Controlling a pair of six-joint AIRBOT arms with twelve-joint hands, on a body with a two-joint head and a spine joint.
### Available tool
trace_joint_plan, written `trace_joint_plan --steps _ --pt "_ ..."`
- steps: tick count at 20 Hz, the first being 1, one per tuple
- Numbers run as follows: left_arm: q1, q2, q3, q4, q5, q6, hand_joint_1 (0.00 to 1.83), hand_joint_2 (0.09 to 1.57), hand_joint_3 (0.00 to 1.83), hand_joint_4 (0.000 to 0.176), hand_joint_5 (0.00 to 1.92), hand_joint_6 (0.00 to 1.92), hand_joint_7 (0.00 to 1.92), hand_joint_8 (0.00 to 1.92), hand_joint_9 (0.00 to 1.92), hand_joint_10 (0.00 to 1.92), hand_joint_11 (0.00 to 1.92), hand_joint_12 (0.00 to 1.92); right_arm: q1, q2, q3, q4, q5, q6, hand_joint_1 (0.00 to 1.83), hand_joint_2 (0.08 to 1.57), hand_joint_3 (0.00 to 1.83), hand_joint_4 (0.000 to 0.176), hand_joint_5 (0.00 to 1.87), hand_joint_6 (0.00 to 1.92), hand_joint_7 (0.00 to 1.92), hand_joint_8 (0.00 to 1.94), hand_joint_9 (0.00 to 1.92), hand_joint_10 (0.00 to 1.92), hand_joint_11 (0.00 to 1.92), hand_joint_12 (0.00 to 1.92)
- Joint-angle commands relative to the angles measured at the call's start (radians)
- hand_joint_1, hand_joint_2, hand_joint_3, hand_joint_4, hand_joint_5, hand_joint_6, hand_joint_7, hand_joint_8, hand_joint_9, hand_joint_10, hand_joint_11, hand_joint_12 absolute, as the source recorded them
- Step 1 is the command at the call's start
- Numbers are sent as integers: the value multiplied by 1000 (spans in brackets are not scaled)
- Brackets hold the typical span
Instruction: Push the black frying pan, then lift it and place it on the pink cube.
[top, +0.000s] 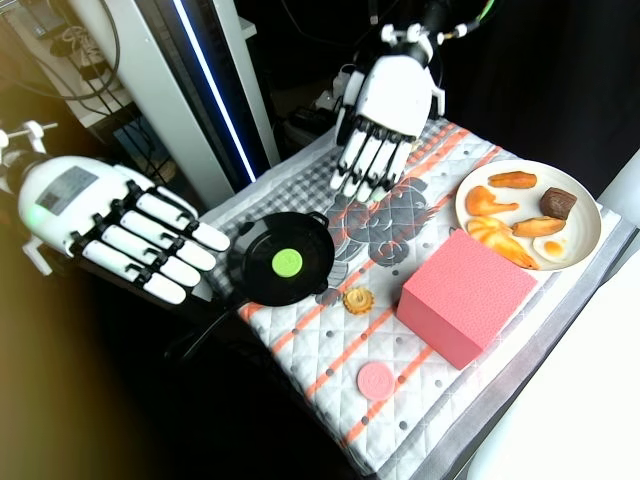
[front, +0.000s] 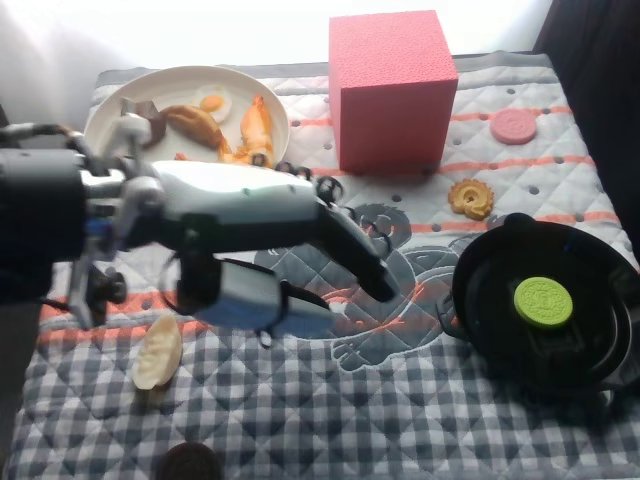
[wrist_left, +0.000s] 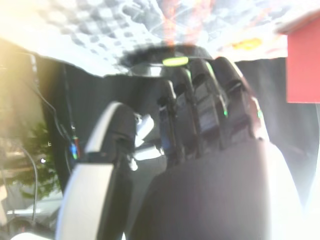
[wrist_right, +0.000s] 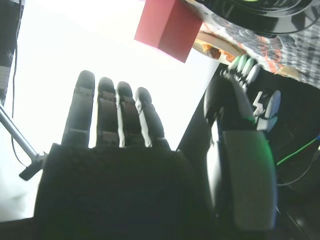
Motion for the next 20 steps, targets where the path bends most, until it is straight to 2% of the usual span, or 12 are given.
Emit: trace_joint_plan --steps 1,4,6,7,8,9,10,12,14,18,19,20 --pt "-3 23 -6 -72 -46 19 904 1295 0 0 565 29 494 1 446 69 0 1026 2 6 12 23 84 -10 722 1178 0 0 0 0 0 0 0 0 0 268" --pt "-1 51 -18 -156 -51 90 892 1411 22 0 609 49 538 18 469 101 0 1131 3 -10 47 37 2 -25 772 1172 1 0 0 0 0 0 0 0 0 280" --pt "7 55 -18 -222 -52 141 776 1489 59 0 622 69 549 21 459 126 0 1144 12 -24 66 58 -44 -47 720 1167 0 0 0 0 0 0 0 0 0 32" --pt "22 64 -20 -279 -61 186 597 1556 104 0 588 91 542 15 381 279 0 1050 16 -37 79 87 -83 -78 690 1160 0 0 0 0 0 0 0 0 0 0" --pt "28 70 -21 -296 -64 194 597 1556 104 0 588 91 542 15 381 279 0 1050 16 -43 85 100 -100 -91 690 1160 0 0 0 0 0 0 0 0 0 0" --pt "29 76 -24 -302 -66 196 550 1560 122 0 576 110 547 13 324 453 0 1086 16 -48 89 109 -111 -98 680 1156 0 0 0 0 0 0 0 0 0 0" --pt "29 83 -28 -309 -70 199 718 1501 97 0 592 128 567 18 313 595 0 1205 16 -58 98 122 -128 -100 677 1149 0 0 0 0 0 0 0 0 0 0" --pt "29 87 -31 -326 -82 212 772 1466 99 0 599 148 586 20 296 677 0 1226 16 -72 112 130 -150 -101 673 1143 0 0 0 0 0 0 0 0 0 0" --pt "29 88 -33 -349 -92 235 815 1432 116 0 598 161 608 23 280 699 0 1272 29 -94 133 141 -185 -104 717 1133 0 0 0 0 0 0 0 0 0 0" --pt "34 99 -34 -381 -95 253 781 1400 152 0 554 134 536 2 208 676 0 1142 134 -149 180 145 -308 -179 750 1127 0 0 0 0 0 0 0 0 11 5" --pt "42 102 -35 -408 -95 272 771 1398 173 0 577 145 558 12 201 706 0 1220 158 -161 191 148 -336 -204 725 1128 0 0 0 0 0 0 0 0 2 2" --pt "51 106 -35 -435 -95 289 809 1325 287 0 582 161 571 11 193 738 0 1195 186 -176 205 149 -365 -220 732 1126 0 0 0 0 0 0 0 0 0 0"
